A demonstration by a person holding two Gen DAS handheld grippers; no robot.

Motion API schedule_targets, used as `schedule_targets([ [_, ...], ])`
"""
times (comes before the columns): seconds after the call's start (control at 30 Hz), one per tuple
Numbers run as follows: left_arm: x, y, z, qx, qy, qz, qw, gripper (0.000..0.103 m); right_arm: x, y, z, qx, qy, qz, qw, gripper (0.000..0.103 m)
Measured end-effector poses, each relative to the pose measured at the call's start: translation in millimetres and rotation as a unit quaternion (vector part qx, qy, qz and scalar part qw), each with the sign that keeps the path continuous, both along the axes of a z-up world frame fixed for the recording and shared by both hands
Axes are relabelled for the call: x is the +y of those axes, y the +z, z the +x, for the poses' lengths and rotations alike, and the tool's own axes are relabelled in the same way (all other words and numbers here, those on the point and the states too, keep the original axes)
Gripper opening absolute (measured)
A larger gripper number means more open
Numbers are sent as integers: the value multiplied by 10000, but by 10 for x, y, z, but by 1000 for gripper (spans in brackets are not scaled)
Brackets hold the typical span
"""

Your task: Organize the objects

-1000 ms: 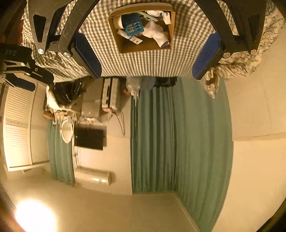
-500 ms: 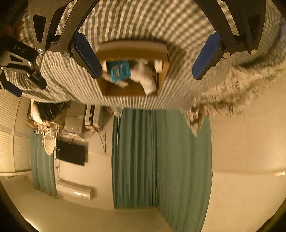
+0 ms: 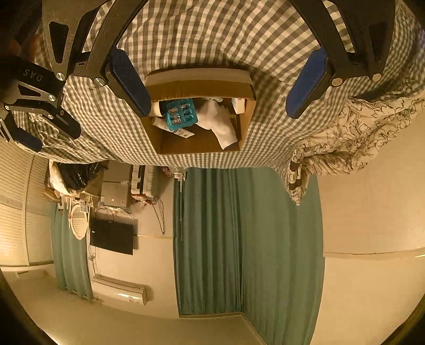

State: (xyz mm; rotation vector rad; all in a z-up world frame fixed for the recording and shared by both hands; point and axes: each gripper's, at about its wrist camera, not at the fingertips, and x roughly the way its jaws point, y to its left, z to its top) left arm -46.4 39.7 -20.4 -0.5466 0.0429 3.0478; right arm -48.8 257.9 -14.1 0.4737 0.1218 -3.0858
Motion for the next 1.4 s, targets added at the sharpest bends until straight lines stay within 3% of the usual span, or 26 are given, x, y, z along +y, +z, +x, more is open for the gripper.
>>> schedule_targets([
  [1.4,11,-42,31,-98,8,-14,10000,103,-65,-6,18,-112,61,-3,9999,103],
])
